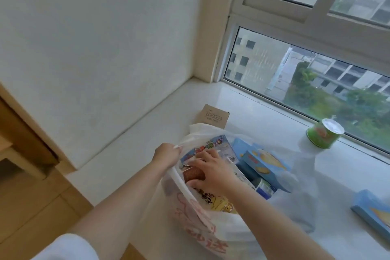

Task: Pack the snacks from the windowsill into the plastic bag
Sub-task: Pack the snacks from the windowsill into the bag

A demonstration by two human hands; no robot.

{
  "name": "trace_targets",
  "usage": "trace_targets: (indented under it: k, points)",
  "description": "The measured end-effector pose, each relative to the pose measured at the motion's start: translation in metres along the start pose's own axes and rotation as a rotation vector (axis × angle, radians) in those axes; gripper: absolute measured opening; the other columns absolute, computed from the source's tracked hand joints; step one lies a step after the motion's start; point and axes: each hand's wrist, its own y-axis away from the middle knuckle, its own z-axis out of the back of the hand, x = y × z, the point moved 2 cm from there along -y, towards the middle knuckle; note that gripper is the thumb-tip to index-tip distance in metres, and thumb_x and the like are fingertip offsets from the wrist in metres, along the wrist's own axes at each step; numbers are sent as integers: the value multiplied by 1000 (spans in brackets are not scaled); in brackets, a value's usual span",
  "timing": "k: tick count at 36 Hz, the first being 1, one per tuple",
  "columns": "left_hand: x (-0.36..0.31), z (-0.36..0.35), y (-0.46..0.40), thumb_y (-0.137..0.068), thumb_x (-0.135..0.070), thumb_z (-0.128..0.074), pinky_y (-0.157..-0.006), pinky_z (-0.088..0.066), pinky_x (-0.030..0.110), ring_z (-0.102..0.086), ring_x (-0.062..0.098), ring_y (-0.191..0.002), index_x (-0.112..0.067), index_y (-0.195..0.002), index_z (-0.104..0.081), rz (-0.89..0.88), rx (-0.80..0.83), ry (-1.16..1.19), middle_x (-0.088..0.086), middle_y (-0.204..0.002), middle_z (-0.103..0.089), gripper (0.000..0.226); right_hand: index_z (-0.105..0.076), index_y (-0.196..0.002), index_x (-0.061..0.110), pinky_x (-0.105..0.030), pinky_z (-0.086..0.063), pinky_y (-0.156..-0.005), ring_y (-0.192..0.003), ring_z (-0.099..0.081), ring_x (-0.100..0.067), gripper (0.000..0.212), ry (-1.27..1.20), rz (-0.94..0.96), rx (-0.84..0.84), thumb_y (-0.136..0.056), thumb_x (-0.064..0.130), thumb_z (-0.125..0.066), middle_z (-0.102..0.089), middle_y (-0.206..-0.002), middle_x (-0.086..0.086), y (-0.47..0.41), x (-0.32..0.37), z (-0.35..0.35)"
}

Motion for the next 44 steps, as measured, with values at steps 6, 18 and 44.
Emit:
trace_targets:
  k: [6, 18, 44]
  points:
    - [-2, -7, -1, -96, -28, -48, -65, -34, 28, -56, 31, -84, 7, -100, -64, 13, -1, 14, 19, -89, -58, 39, -50, -129, 26, -37, -42, -99, -120, -42, -19, 55, -286, -314, -85, -83, 55, -59, -41, -134, 2, -16, -9, 2]
    - [-50, -24, -8, -84, -44, -59, -90, -42, 37, -43, 27, -118, -15, -136, -37, -272, -253, -442, 8, -131, -44, 63, -51, -131, 24, -34, -41, -95, -120, -48, -18, 42, -480, -352, -162, -95, 45, -45, -46, -135, 1, -13, -42, 26]
    - [-121, -102, -264, -87, -30, -52, -95, -41, 39, -44, 29, -122, -14, -132, -45, 16, 122, -625, 11, -130, -43, 48, -65, -109, 10, -29, -46, -79, -103, -59, -25, 29, -520, -864, -7, -91, 16, -43, -66, -113, -7, -152, -248, -14]
